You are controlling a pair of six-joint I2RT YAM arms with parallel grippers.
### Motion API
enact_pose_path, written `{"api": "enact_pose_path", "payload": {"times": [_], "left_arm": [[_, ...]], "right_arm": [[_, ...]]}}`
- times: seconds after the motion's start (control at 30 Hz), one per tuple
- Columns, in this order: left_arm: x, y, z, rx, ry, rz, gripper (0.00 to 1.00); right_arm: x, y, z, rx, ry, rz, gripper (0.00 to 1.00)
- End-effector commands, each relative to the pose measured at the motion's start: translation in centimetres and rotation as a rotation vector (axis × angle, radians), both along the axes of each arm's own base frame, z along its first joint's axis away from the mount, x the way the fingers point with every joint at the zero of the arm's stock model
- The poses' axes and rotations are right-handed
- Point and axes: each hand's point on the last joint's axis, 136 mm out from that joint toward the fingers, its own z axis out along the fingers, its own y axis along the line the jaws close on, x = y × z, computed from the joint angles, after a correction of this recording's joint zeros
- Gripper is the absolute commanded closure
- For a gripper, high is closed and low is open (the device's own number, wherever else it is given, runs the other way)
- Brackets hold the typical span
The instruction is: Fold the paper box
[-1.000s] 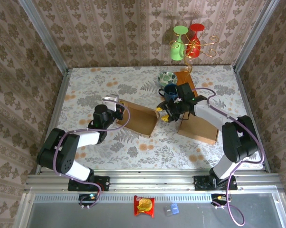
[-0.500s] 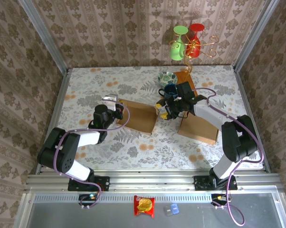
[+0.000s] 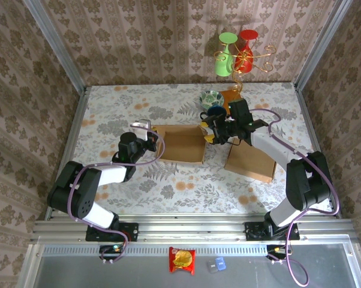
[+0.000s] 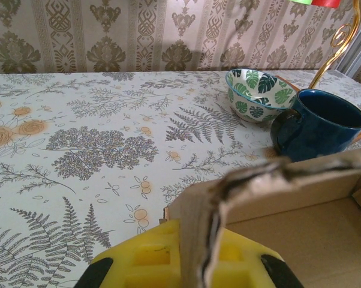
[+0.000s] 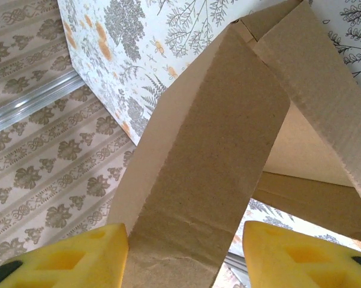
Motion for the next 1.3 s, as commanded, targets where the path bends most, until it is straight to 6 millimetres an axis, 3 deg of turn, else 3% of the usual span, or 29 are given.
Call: {"api": "enact_pose_path", "payload": {"times": [0.0,0.37,0.43,0.53,0.63,0.8,0.97,1.13,1.27], "left_arm": [[-0.1,-1.0,1.8,-0.031,-0.047,-0.040,1.00],[0.1,-0.4,1.5,0.015,-0.028,-0.006,1.00],[0.1,-0.5,1.6,0.016,-0.031,-0.014,1.00],[0.0,-0.7,1.7,0.013,-0.033,-0.025,1.00],[-0.1,-0.8,1.6,0.012,-0.031,-0.033,1.00],[-0.2,-0.9,1.5,0.011,-0.029,-0.039,1.00],[-0.1,-1.0,1.7,0.009,-0.031,-0.043,1.00],[-0.1,-1.0,1.6,0.007,-0.029,-0.040,1.00],[0.1,-1.1,1.8,0.005,-0.031,-0.041,1.00]], "right_arm": [[-0.8,0.3,0.9,0.034,0.004,0.016,0.46],[-8.1,-2.4,-1.4,-0.028,0.123,0.078,0.45],[-8.6,-3.3,-1.4,-0.019,0.120,0.057,0.43],[-7.8,-5.0,-0.9,-0.006,0.089,0.009,0.41],[-5.8,-5.4,-0.1,0.020,0.054,-0.009,0.39],[-1.8,-4.0,0.1,0.046,0.052,0.024,0.37],[0.7,-1.6,0.6,0.089,0.053,0.069,0.37],[0.4,1.0,-0.2,0.108,0.091,0.118,0.39],[-0.7,1.1,-1.1,0.086,0.115,0.122,0.40]]}}
